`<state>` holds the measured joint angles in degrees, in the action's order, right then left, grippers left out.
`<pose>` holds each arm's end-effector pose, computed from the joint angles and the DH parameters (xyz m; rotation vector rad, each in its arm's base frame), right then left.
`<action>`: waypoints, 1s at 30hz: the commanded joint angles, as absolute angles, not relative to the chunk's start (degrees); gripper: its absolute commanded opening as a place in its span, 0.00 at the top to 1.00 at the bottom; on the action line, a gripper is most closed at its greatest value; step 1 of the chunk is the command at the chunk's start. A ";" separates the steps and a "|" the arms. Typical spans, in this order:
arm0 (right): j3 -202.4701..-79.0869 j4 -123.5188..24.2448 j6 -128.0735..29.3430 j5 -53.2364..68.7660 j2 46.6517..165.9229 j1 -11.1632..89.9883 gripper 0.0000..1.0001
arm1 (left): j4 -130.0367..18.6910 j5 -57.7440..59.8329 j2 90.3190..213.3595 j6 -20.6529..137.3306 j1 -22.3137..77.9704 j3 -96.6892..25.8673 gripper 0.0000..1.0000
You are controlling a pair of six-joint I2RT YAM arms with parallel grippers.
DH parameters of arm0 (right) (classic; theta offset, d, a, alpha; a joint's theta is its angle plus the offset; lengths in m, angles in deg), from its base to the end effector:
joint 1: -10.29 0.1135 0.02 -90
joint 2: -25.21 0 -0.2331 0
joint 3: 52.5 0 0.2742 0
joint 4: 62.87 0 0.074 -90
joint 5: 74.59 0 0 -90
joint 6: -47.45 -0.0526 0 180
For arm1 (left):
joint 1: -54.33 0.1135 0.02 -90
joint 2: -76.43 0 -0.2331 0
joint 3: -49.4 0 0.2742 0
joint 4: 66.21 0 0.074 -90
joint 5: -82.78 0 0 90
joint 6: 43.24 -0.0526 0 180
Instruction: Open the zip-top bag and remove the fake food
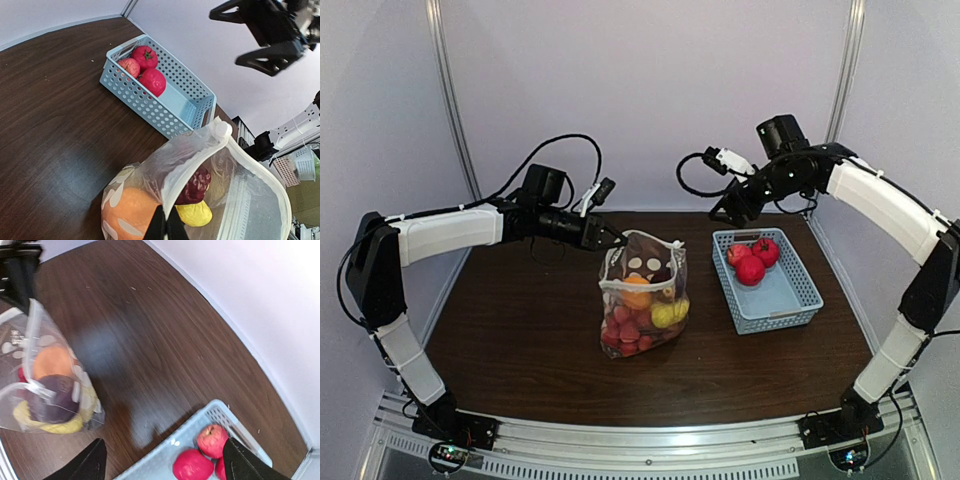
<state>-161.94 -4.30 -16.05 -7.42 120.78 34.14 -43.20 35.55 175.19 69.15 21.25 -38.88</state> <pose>0.3538 0.1787 0.3251 -1.1579 2.0063 0.4437 0.3316 -0.2586 0.2319 0.6792 2.1902 -1.3390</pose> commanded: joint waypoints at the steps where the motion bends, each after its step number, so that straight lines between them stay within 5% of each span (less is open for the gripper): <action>1: -164.22 -0.66 -12.23 -5.25 119.93 44.12 0.24 | -45.18 38.02 175.18 67.33 20.44 -38.44 1.00; 13: -168.99 4.60 -4.43 2.26 126.09 60.12 0.39 | -45.31 38.73 175.59 66.70 17.95 -38.32 1.00; 30: -169.74 9.47 -4.81 10.80 133.67 62.15 0.46 | -45.37 35.59 176.11 69.02 17.94 -38.04 1.00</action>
<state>-169.04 6.24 -3.94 7.79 132.14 61.44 -43.26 36.90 175.22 67.95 18.10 -38.88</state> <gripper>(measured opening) 0.537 0.008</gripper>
